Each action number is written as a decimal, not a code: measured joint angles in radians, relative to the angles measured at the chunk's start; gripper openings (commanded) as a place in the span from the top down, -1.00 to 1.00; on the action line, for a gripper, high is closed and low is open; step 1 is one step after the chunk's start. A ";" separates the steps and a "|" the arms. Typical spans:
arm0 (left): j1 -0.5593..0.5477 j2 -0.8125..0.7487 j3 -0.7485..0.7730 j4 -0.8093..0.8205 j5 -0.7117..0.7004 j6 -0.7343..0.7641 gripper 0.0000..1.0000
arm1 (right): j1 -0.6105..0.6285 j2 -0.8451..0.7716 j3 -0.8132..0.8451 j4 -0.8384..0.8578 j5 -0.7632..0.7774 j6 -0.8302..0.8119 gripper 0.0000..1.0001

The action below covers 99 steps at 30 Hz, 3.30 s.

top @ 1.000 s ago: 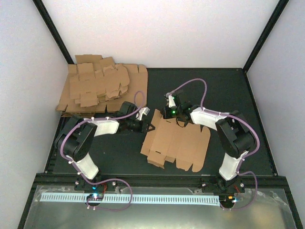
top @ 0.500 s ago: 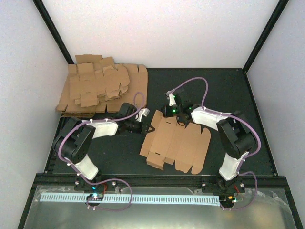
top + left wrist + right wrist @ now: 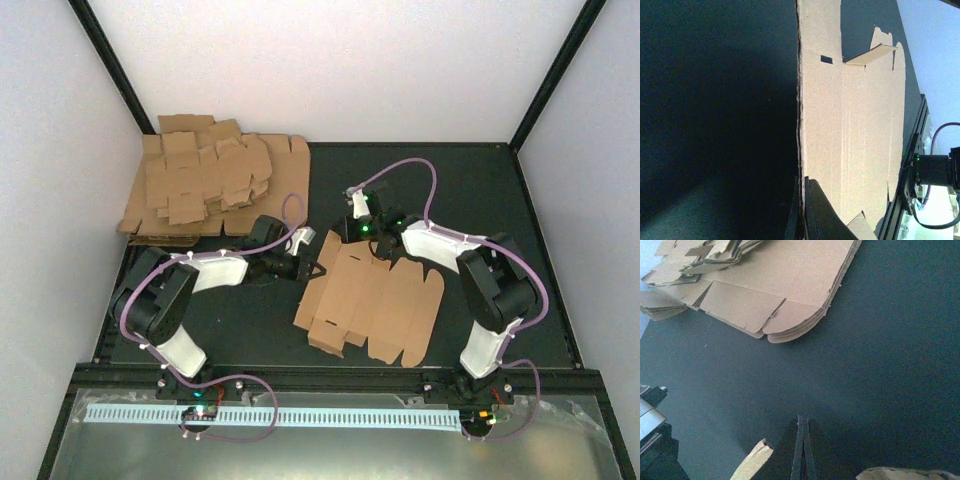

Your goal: Fold the paper box

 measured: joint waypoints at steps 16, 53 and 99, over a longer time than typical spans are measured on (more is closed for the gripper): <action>-0.003 -0.006 0.000 -0.009 -0.006 0.000 0.97 | -0.005 -0.129 -0.144 0.031 -0.108 0.004 0.97; -0.010 0.051 0.020 -0.072 -0.092 -0.038 0.13 | 0.061 0.057 -0.196 0.195 -0.088 0.071 0.96; 0.000 -0.379 0.009 -0.428 -0.238 0.089 -0.34 | 0.100 -0.720 -0.549 -0.248 0.090 0.055 -0.22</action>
